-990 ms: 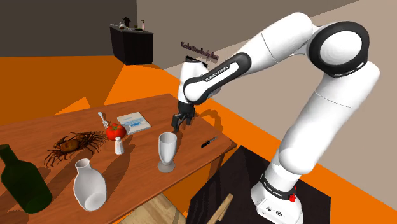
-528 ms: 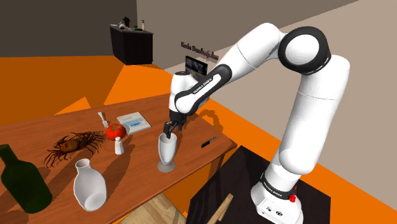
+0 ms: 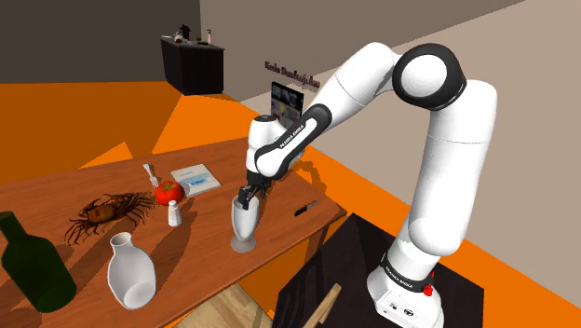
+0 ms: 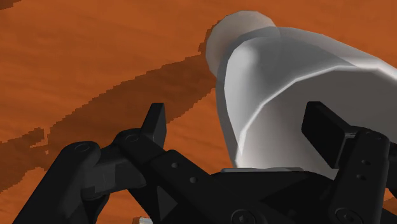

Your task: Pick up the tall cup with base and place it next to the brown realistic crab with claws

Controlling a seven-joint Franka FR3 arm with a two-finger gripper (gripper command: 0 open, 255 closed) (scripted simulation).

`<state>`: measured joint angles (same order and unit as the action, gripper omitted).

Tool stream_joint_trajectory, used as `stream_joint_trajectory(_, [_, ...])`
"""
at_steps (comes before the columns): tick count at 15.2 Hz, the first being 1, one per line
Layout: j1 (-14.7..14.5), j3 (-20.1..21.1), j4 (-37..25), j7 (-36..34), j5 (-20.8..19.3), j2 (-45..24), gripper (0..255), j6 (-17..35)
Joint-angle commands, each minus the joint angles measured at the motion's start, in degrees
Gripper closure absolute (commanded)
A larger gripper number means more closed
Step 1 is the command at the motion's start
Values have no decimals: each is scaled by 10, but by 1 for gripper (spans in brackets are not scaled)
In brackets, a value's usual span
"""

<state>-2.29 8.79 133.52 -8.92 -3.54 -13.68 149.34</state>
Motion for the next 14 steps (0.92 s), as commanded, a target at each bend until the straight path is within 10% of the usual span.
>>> stream_joint_trajectory(1, [0,0,0,0,0,-1,0,1])
stream_joint_trajectory(5, [0,0,0,0,0,-1,0,1])
stream_joint_trajectory(6, [0,0,0,0,0,-1,255,1])
stream_joint_trajectory(14, [0,0,0,0,0,-1,255,1])
